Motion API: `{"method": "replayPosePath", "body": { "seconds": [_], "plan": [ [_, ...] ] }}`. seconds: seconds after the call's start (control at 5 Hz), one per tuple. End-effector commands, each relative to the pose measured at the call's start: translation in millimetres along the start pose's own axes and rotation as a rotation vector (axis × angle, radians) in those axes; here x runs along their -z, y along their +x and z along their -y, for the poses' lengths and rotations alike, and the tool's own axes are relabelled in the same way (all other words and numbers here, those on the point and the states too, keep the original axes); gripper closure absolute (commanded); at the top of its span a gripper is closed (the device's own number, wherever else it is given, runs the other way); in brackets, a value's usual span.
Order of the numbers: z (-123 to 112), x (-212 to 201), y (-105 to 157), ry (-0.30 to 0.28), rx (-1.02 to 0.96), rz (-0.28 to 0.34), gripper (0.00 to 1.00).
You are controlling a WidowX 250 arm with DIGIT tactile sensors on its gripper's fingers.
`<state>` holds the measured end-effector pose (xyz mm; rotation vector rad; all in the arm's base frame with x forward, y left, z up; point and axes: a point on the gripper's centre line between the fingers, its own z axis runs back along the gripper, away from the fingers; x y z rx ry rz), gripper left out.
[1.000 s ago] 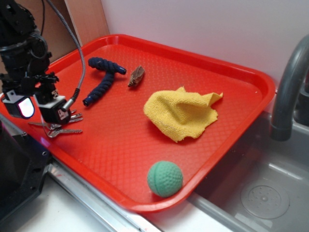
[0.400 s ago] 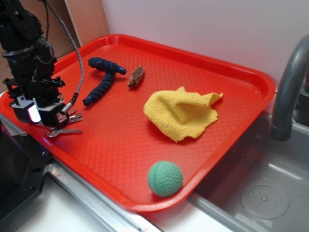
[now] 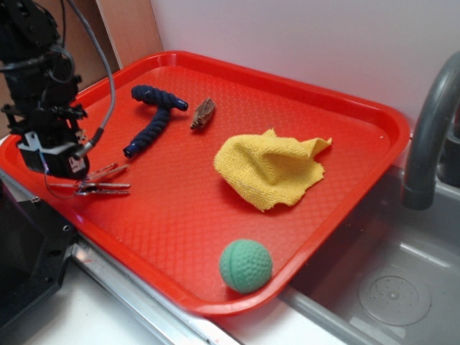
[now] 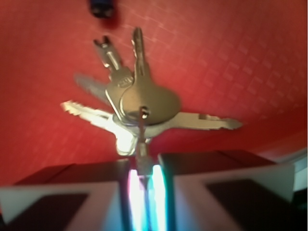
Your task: Grab the silver keys.
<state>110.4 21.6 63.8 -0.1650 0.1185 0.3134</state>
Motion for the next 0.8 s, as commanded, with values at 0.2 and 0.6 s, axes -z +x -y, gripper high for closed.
{"method": "replayPosePath", "body": {
  "seconds": [0.2,0.6],
  "plan": [
    [47,-163,42,0.138,0.436,0.286,1.00],
    [56,-187,47,0.058,0.498,0.251,1.00]
  ]
}}
